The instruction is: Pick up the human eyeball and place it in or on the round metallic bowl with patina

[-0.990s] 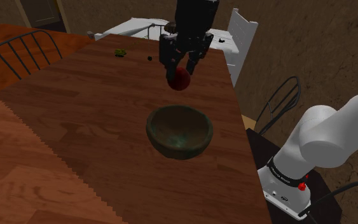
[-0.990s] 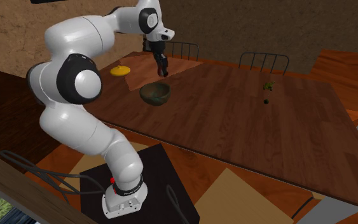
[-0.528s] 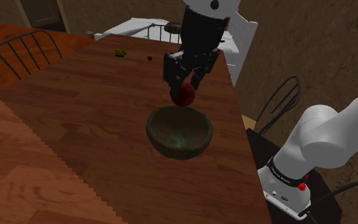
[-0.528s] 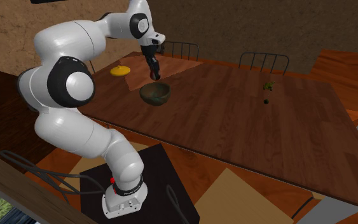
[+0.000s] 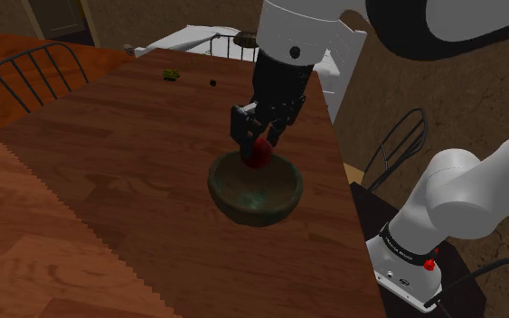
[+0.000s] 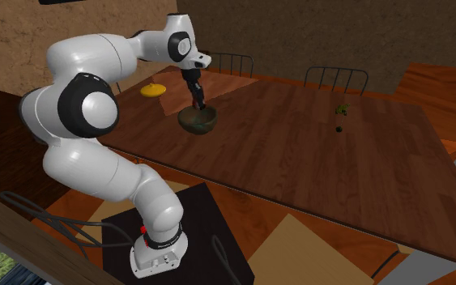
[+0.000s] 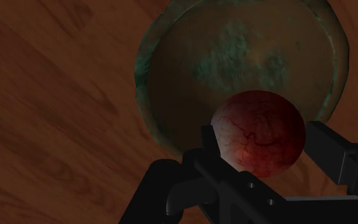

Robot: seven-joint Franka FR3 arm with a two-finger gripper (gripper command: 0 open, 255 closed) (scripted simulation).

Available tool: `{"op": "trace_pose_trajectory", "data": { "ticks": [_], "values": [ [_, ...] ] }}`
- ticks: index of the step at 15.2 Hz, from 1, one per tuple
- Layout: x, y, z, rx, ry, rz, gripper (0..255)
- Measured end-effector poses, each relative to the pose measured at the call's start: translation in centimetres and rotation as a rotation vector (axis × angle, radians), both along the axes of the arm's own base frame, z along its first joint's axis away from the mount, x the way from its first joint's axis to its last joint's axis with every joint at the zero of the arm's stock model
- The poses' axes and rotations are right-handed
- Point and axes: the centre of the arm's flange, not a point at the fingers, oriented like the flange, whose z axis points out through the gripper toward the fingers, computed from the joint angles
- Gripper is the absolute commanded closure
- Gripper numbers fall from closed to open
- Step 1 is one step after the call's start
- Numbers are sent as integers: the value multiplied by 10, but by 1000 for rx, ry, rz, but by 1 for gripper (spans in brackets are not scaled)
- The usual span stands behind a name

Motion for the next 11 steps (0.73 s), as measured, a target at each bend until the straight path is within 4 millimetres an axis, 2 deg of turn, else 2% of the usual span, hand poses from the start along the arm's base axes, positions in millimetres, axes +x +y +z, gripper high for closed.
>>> {"op": "trace_pose_trajectory", "data": {
  "ticks": [4, 10, 11],
  "values": [
    [-1, 0, -21, 0, 0, 0, 255],
    [-1, 0, -24, 0, 0, 0, 255],
    [-1, 0, -24, 0, 0, 0, 0]
  ]
}}
